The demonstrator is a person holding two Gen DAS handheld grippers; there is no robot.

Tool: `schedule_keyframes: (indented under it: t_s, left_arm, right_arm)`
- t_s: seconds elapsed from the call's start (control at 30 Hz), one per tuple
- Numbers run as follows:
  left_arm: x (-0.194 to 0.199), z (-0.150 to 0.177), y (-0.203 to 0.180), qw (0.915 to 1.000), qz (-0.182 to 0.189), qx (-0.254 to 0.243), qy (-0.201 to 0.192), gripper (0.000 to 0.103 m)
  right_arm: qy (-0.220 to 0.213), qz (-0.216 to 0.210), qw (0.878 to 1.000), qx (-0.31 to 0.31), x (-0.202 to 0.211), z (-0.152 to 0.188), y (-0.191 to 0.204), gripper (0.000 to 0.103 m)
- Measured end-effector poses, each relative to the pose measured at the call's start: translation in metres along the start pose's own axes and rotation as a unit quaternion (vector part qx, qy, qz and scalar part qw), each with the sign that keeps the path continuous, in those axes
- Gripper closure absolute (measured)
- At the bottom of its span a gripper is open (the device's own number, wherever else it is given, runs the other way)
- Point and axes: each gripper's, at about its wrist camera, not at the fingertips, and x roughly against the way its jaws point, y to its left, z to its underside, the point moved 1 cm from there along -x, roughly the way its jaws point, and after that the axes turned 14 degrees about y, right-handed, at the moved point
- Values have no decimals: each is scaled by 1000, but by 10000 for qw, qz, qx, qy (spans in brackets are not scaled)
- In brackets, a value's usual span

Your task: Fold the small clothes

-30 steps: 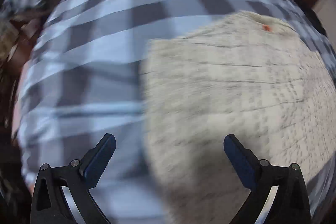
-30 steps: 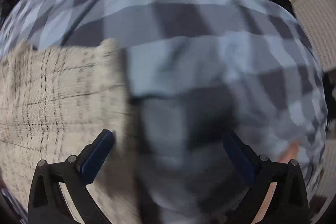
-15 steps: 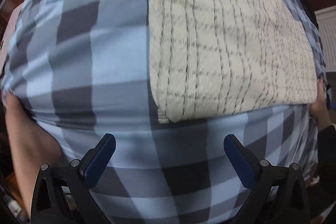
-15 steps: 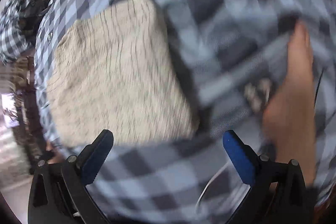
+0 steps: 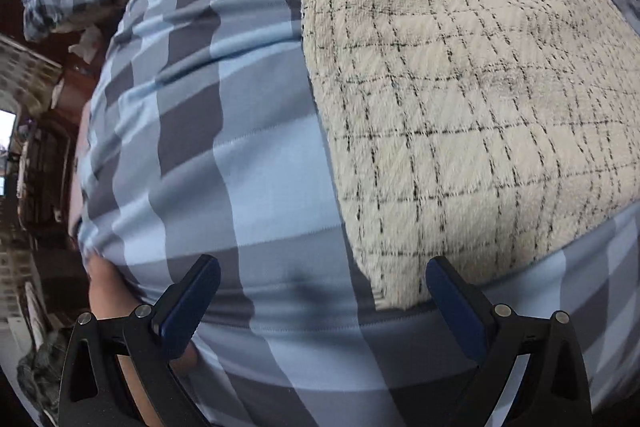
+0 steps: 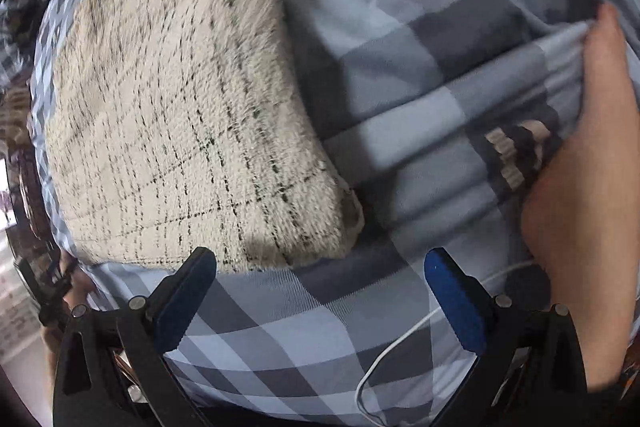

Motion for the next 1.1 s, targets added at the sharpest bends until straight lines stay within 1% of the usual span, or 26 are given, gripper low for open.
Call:
schedule_keyframes:
  t_s: [0.07,0.13,0.23,0.33,0.4,0.47,0.5,0.57,0.6,0.63,0.73,0.77,0.87,0.9,0.93,0.97,1.0,1.1]
  left_arm:
    - [-5,-6,-8,9999,-129,34,52,0]
    - [-7,-7,-11,9997,-177,70,130,0]
    - [-12,-8,-8,9995,-186,151,193,0]
    - [-17,-9,-8,9995,-156,138,229,0]
    - [-19,-10,-11,9996,-202,31,198,0]
    - [-21,-10,-16,9993,-317,-76,160,0]
    - [-24,-9,-19,9989,-432,-142,151,0]
    - [-29,-5,-25,9978,-586,-311,-14,0]
    - [-30,-1,-28,9971,-641,-378,-168,0]
    - [-31,0,-28,9970,-639,-370,-239,0]
    - [-35,-1,-21,9992,-334,-110,-180,0]
    - [-37,-3,-16,9999,-138,5,-86,0]
    - [-40,-8,-1,9979,449,368,274,0]
    - [-40,-9,5,9953,711,504,422,2]
    - [-39,-9,10,9930,906,573,487,11]
    - [-36,-9,13,9898,1184,589,538,16]
    - [-32,-10,15,9884,1302,566,539,19]
    - [-17,-7,14,9899,1340,382,271,18]
  right_arm:
    - [-114,369,9990,245,0,-4,14,1]
    - [-368,655,9962,450,6,-5,26,1]
    - [-610,795,9930,622,14,-5,39,1]
    - [-822,1055,9885,702,18,-6,51,1]
    - [-881,1199,9859,769,19,-8,56,1]
    - [-887,1312,9836,860,16,-8,64,1]
    - [-898,1370,9823,910,15,-9,68,1]
    - [-916,1406,9811,969,11,-3,77,1]
    - [-919,1407,9807,995,13,-5,78,1]
    - [-937,1412,9803,1015,15,-8,79,1]
    - [-1002,1459,9784,1065,16,-7,81,1]
    - [-1015,1479,9779,1070,10,2,83,1]
    - [-977,1473,9781,1101,8,3,85,1]
    - [-929,1457,9787,1108,6,2,86,1]
    - [-901,1439,9791,1118,5,4,84,1]
    - [-878,1398,9798,1127,5,5,85,1]
    - [-876,1353,9804,1135,4,6,87,1]
    - [-881,1265,9811,1173,5,5,86,1]
